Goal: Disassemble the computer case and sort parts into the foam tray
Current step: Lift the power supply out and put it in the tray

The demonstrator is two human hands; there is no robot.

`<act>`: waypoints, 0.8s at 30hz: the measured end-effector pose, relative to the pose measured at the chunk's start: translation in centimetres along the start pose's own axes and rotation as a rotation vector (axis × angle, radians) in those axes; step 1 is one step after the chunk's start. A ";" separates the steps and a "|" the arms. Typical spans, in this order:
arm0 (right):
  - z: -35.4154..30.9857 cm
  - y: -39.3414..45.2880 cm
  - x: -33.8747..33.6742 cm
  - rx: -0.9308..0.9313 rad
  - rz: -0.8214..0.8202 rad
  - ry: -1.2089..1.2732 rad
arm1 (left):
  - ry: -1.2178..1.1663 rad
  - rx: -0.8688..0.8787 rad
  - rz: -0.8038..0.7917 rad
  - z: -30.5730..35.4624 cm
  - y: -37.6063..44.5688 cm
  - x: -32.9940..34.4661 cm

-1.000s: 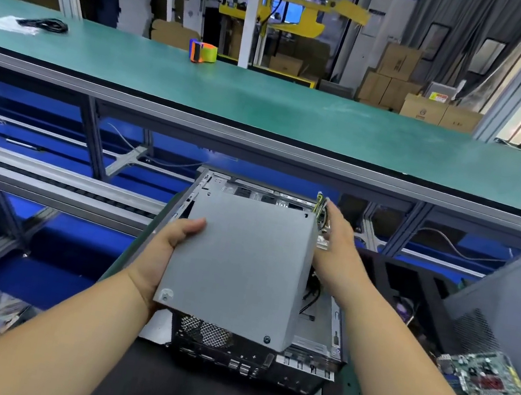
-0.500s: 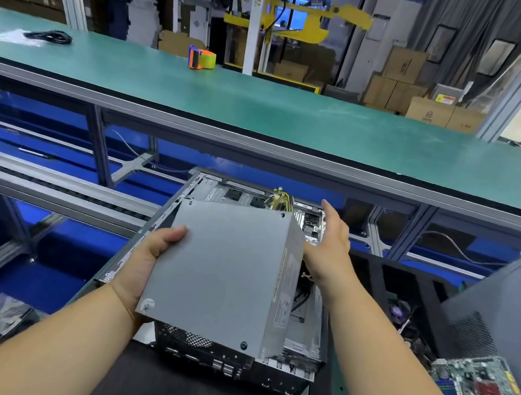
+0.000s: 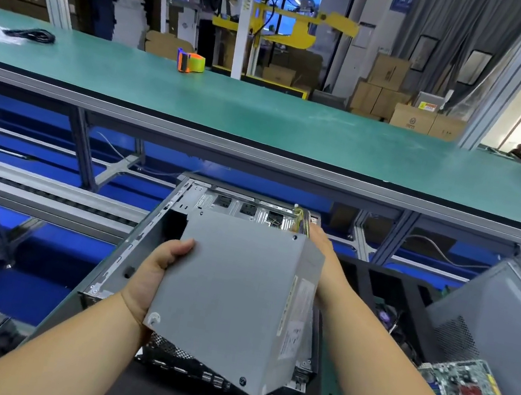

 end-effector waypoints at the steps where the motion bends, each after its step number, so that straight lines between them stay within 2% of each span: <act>1: 0.7 -0.2 -0.3 0.041 0.012 0.057 | -0.001 0.011 -0.005 0.4 0.2 -0.1; 6: 0.4 -0.4 -3.8 -0.016 0.216 -0.162 | -0.027 0.104 0.002 2.9 1.5 -1.7; 10: -0.7 -0.1 -4.4 0.062 0.288 -0.257 | -0.084 0.143 0.087 3.8 3.1 -3.0; 13: -1.4 0.4 -3.0 0.119 0.195 -0.245 | -0.104 0.166 0.110 4.5 4.3 -3.5; 17: -2.1 0.5 0.0 0.184 0.047 -0.253 | -0.174 0.120 0.065 4.7 5.6 -4.3; 18: -2.1 0.3 0.5 0.213 0.052 -0.209 | -0.185 0.114 0.054 4.7 5.9 -4.5; 21: -2.4 -0.5 1.7 0.288 0.030 0.126 | -0.140 0.088 0.023 4.6 6.3 -4.7; 24: -3.2 -1.4 2.4 0.282 -0.065 0.254 | -0.081 0.025 -0.011 4.2 6.5 -4.6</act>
Point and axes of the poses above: each hand's wrist, its own y-axis towards the middle knuckle, its own x-axis out of the palm, z = x × y, the point moved 6 cm from there along y, towards the middle knuckle, and after that the axes turned 2 degrees about -x, right-handed, at the moved point
